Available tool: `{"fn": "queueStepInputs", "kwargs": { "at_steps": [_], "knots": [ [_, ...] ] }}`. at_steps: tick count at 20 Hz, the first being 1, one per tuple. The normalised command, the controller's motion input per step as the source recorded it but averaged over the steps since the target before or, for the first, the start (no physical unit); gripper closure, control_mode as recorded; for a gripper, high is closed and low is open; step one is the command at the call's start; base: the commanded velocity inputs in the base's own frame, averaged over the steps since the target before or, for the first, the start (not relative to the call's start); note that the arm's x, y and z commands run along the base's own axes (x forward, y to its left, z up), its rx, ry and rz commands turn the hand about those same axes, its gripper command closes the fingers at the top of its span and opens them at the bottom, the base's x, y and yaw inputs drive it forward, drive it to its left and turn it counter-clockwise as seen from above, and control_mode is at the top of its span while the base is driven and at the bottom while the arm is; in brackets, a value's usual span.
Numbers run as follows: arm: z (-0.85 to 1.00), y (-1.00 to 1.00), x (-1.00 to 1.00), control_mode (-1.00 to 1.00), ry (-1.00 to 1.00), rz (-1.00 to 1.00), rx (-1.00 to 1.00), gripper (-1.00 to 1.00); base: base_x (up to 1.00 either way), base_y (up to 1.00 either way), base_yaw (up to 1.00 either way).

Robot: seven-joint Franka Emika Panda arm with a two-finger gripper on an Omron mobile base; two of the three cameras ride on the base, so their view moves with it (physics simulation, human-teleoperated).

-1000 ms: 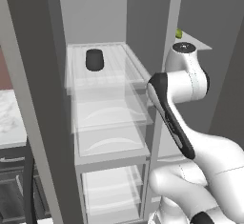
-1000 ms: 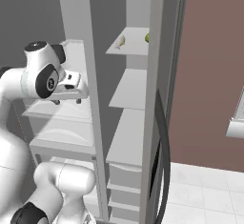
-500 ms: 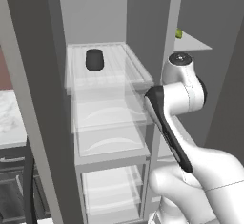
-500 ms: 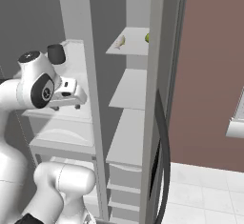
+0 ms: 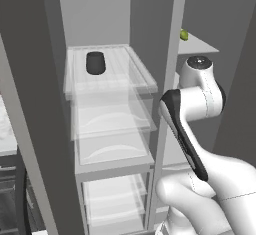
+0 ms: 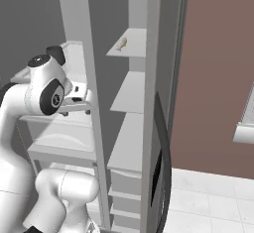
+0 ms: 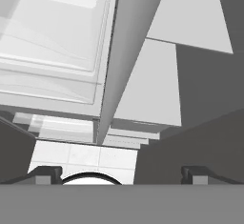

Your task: Pick up the frozen fish from the freezer, place it on any shelf in the fridge, and close the fridge and freezer doors when done.

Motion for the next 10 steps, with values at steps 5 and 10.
{"fn": "queueStepInputs", "kwargs": {
  "at_steps": [5,10],
  "knots": [
    [0.00,0.00,0.00,1.00,0.00,0.00,0.00,-1.00,0.00,-0.08,0.00],
    [0.00,0.00,0.00,1.00,0.00,0.00,0.00,-1.00,0.00,0.00,0.00]
  ]
}}
